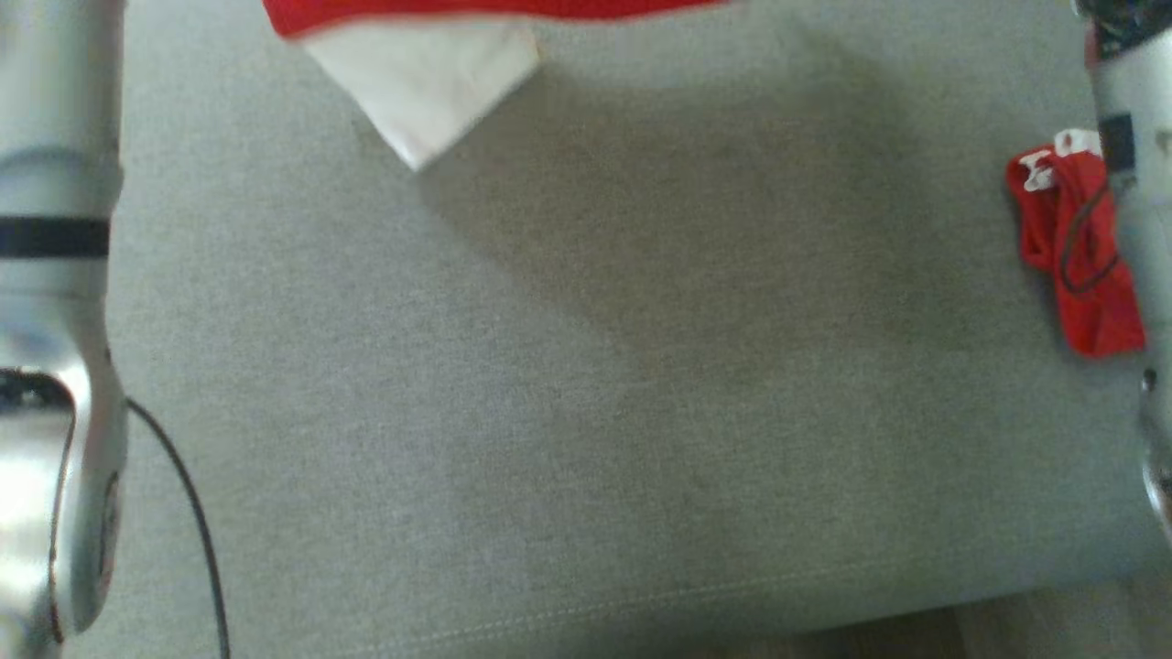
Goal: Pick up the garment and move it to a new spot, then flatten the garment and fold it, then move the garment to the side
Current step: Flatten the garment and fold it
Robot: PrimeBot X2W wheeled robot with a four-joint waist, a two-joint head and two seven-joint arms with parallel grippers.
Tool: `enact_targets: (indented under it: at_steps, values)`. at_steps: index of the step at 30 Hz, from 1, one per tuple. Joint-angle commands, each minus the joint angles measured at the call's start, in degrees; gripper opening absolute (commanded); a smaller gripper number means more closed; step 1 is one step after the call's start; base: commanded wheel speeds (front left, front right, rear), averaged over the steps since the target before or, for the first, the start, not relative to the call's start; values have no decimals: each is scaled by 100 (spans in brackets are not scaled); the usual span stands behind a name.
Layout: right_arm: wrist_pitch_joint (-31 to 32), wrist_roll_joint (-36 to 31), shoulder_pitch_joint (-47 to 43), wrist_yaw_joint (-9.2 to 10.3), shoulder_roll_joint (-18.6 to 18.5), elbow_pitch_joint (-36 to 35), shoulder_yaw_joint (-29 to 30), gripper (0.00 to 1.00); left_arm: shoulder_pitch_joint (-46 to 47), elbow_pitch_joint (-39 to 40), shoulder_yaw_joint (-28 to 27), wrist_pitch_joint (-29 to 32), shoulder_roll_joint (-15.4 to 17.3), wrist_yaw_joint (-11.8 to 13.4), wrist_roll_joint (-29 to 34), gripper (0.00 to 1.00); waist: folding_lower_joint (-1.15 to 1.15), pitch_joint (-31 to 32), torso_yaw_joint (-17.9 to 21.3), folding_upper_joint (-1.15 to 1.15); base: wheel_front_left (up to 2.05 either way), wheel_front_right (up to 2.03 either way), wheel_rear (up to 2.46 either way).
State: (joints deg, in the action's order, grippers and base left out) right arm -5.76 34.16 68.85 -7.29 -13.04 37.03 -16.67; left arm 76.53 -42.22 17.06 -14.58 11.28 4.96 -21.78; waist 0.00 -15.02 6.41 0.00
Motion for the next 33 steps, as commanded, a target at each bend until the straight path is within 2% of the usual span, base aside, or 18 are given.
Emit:
enact_targets:
  at_steps: [1, 4, 9, 13, 18, 24, 29, 33]
  values:
    - [-161, 67, 252, -20, 137, 25, -77, 0, 303, 83, -167, -34, 131, -11, 67, 0, 0, -164, -15, 0, 0, 0, 0]
    - [-482, 223, 602, -20, 294, 790, -269, 0, 421, -236, -278, -38, -36, -9, 157, 0, 0, -438, -92, 0, 0, 0, 0]
    - [-616, 546, 887, -20, 532, 2045, -579, 0, 146, -964, -379, -40, -413, -44, 250, 0, 0, -983, -257, 0, 0, 0, 0]
    - [-679, 658, 936, -20, 600, 2422, -855, 0, -92, -1333, -460, -40, -502, -109, 281, 0, 0, -1183, -298, 0, 0, 0, 0]
    - [-777, 847, 901, -20, 568, 2464, -1233, 0, -216, -1600, -542, -41, -517, -273, 324, 0, 0, -1258, -280, 0, 0, 0, 0]
    - [-885, 1146, 417, -20, 330, 2122, -1719, 0, -522, -1796, -645, -41, -521, -450, 320, 0, 0, -1021, -251, 0, 0, 0, 0]
    - [-918, 1223, -349, -20, 62, 1795, -2097, 0, -1222, -1489, -856, -41, -505, -468, 253, 0, 0, -645, -228, 0, 0, 0, 0]
    - [-921, 1234, -959, -20, -91, 1488, -2138, 0, -1935, -1043, -1051, -41, -512, -512, 163, 0, 0, -381, -224, 0, 0, 0, 0]
